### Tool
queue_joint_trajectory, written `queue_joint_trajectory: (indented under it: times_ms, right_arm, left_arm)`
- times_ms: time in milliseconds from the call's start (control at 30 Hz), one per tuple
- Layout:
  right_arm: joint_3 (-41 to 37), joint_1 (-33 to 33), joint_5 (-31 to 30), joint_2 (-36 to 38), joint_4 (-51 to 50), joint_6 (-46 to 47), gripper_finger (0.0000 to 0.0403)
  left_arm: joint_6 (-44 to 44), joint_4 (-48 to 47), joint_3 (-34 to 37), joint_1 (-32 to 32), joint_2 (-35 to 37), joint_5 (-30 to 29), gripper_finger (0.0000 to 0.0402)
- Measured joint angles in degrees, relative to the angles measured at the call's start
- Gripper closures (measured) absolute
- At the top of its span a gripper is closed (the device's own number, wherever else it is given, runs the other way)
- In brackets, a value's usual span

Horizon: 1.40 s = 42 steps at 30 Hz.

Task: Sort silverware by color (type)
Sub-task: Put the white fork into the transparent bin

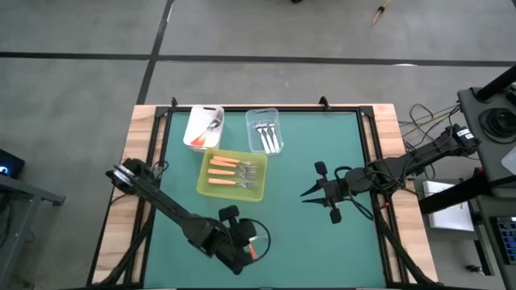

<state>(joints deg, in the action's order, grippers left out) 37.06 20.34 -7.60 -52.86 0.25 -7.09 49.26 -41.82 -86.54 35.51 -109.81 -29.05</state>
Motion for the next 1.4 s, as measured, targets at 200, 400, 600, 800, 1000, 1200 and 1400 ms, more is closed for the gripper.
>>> queue_joint_trajectory:
  times_ms: [200, 400, 600, 800, 1000, 1200, 1400]
  right_arm:
    - [0.0, 0.0, 0.0, 0.0, 0.01, 0.02, 0.0335]
    - [0.0, 0.0, -0.02, 0.0, 0.02, 0.02, 0.0335]
    - [0.0, 0.0, -0.02, 0.0, -0.02, 0.31, 0.0335]
    - [0.0, 0.0, -0.02, 0.0, -0.1, 0.45, 0.0335]
    - [0.0, 0.0, -0.02, 0.0, -0.57, 1.03, 0.0335]
    - [0.0, 0.0, -0.02, 0.0, -0.61, 1.05, 0.0335]
    - [0.0, 0.0, -0.02, 0.02, -0.81, 1.05, 0.0335]
  left_arm:
    - [-2.95, -0.15, 0.0, -0.49, 4.62, -6.65, 0.0398]
    - [-3.64, 1.54, 0.0, -0.69, 3.8, -2.81, 0.04]
    - [-2.78, 7.01, 0.0, -1.14, -1.01, -0.12, 0.0401]
    - [2.31, 11.78, 0.0, -1.07, -6.9, 2.94, 0.04]
    - [2.35, 12.14, -2.98, -0.96, -11.01, 4.89, 0.0364]
    - [2.97, 10.69, -4.68, -0.94, -13.7, 5.06, 0.0299]
    - [4.23, 9.52, -4.61, -0.95, -14.53, 4.96, 0.0236]
